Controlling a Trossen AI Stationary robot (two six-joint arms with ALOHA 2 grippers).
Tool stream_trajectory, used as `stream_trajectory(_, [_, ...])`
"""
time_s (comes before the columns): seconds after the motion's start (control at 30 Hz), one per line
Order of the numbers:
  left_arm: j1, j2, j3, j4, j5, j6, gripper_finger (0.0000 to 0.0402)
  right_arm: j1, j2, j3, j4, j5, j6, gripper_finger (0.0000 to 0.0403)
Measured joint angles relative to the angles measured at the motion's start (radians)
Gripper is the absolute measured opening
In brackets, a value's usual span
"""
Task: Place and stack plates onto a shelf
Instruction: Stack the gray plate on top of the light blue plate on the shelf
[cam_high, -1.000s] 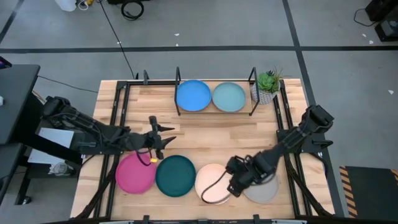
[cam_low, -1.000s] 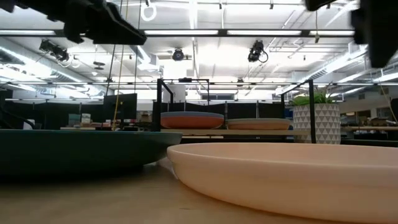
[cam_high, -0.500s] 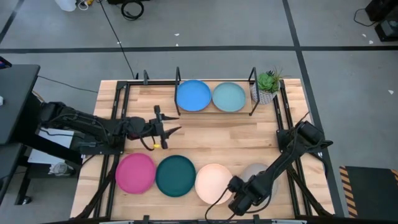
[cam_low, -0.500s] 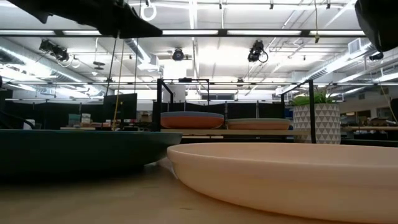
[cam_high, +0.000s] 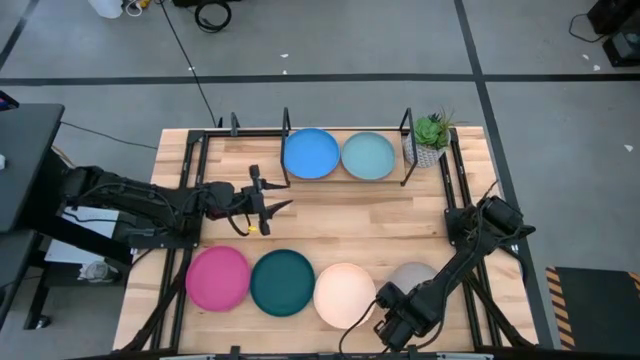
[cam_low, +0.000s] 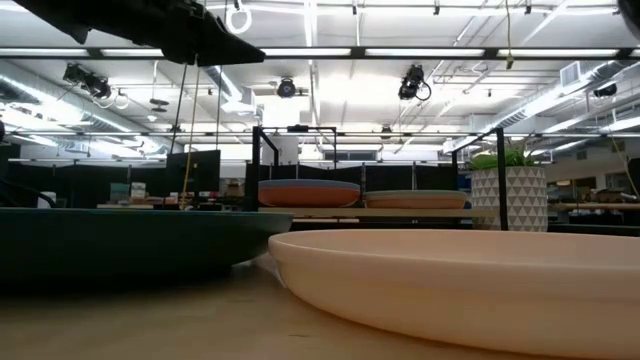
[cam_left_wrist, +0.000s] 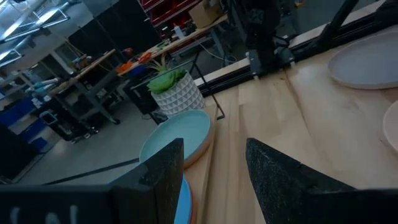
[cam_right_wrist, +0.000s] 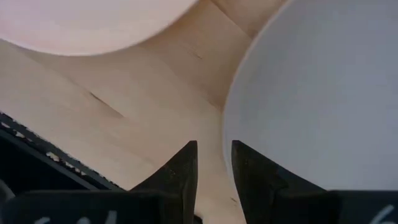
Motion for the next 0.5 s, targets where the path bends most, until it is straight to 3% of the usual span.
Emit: stream_trajectory(0.5, [0.007,0.0,0.0,-0.014,0.001,-0.01,0.018,0.038,0.001,-0.051,0.025,-0.02,0.055,0.0105])
